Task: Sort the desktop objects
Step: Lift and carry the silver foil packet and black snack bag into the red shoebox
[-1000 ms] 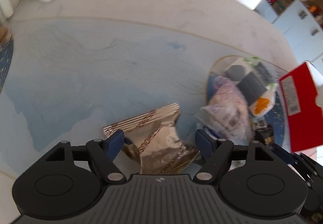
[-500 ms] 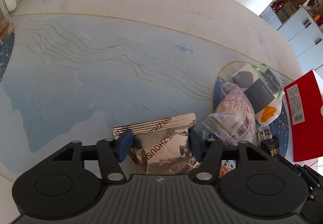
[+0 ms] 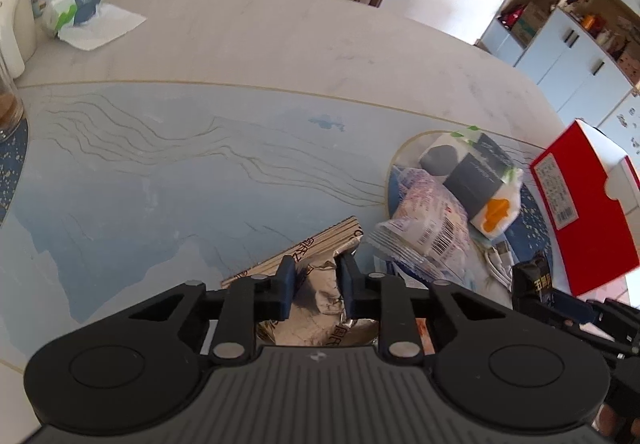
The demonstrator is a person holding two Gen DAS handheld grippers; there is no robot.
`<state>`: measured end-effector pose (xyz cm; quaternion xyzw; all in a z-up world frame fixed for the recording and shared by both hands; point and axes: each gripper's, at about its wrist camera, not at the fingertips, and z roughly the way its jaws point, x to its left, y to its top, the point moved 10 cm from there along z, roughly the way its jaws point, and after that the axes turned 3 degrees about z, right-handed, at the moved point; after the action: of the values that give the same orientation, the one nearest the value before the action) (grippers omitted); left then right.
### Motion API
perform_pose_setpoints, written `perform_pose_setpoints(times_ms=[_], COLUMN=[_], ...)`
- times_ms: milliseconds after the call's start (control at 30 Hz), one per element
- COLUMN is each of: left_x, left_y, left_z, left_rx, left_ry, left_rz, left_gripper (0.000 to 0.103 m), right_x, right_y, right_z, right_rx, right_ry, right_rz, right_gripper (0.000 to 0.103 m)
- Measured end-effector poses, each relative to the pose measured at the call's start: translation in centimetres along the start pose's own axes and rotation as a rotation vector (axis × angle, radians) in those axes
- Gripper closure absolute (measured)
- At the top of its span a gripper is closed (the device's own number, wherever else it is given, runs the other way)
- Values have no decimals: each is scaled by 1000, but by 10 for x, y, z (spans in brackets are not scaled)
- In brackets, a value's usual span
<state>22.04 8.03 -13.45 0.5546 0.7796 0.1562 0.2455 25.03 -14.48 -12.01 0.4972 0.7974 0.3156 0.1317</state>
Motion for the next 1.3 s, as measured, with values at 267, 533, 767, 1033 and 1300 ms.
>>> perform_pose_setpoints(times_ms=[267,533,767,1033,1300], left_x=[-10,-31,-66,-122,-203], left_y=[-11,-4,11,30,41], left_z=[-28,-57,-76,-80,-70], left_rx=[-47,-79,-123,-138,-140], left_ry=[-45,-130,-184,-259,-335], left_rz=[59,71,116,186,288], left_gripper=[86,86,86,86,86], right_x=[0,-15,-35,-74,-123], right_y=[4,10,19,32,37], right_z=[-26,-56,-83,-110,-123], right_rx=[-34,-49,-76,-103,-119], right_ry=[21,16,-4,-41,-95], right_rz=[6,33,62,115,154], right_gripper=[73,73,73,73,73])
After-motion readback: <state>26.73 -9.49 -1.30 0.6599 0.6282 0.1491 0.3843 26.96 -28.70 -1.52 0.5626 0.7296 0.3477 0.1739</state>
